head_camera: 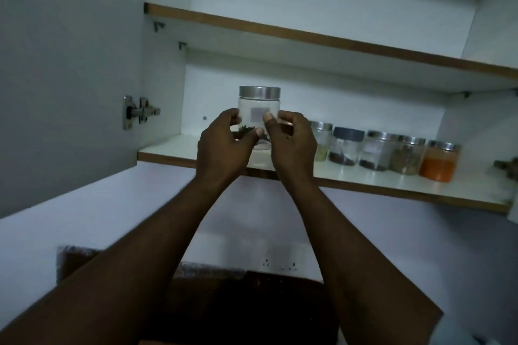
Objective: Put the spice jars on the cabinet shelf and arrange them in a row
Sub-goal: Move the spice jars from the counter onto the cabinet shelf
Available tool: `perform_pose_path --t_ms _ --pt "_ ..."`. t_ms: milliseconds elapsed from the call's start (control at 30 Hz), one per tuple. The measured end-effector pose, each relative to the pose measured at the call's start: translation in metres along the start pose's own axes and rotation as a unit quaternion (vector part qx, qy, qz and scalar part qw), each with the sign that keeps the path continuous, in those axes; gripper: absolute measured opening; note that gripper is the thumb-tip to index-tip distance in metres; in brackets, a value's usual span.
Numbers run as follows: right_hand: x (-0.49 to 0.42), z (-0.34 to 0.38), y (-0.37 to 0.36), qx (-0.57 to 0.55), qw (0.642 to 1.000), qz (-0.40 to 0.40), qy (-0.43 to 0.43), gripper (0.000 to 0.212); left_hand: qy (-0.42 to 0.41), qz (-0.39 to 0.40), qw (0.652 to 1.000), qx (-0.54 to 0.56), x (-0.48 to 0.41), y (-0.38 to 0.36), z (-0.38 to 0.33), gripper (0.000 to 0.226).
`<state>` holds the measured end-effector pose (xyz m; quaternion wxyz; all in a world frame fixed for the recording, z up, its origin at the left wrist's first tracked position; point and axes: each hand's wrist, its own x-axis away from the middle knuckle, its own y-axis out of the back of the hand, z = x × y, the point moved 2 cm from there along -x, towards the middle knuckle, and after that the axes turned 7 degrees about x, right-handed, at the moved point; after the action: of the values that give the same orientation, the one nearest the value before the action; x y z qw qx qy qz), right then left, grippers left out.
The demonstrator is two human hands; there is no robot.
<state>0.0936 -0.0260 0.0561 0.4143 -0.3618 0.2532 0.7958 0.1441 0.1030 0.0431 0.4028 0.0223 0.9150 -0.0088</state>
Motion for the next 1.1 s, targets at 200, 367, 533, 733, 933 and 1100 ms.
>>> perform_pose_path --t_ms 200,367,533,733,933,1100 --pt "-0.053 -0.034 -0.041 0.124 0.986 0.108 -0.014 0.054 0.057 0.021 0.993 -0.099 -0.06 -0.03 0.038 0.052" --pt "-0.063 -0.072 -0.06 0.123 0.971 0.183 -0.089 0.066 0.094 0.1 0.966 -0.22 -0.069 -0.058 0.079 0.044" --pt "-0.073 -0.084 -0.066 0.176 0.952 0.229 -0.105 0.018 0.144 0.183 0.936 -0.263 -0.077 -0.069 0.091 0.056" --pt "-0.075 -0.09 -0.072 0.2 0.946 0.237 -0.092 0.046 0.184 0.251 0.909 -0.278 -0.081 -0.072 0.097 0.064" --pt "-0.077 -0.093 -0.073 0.2 0.946 0.24 -0.085 0.027 0.161 0.259 0.9 -0.311 -0.084 -0.076 0.105 0.07" --pt "-0.077 -0.094 -0.076 0.187 0.946 0.247 -0.096 0.023 0.168 0.282 0.871 -0.365 -0.086 -0.077 0.107 0.089"
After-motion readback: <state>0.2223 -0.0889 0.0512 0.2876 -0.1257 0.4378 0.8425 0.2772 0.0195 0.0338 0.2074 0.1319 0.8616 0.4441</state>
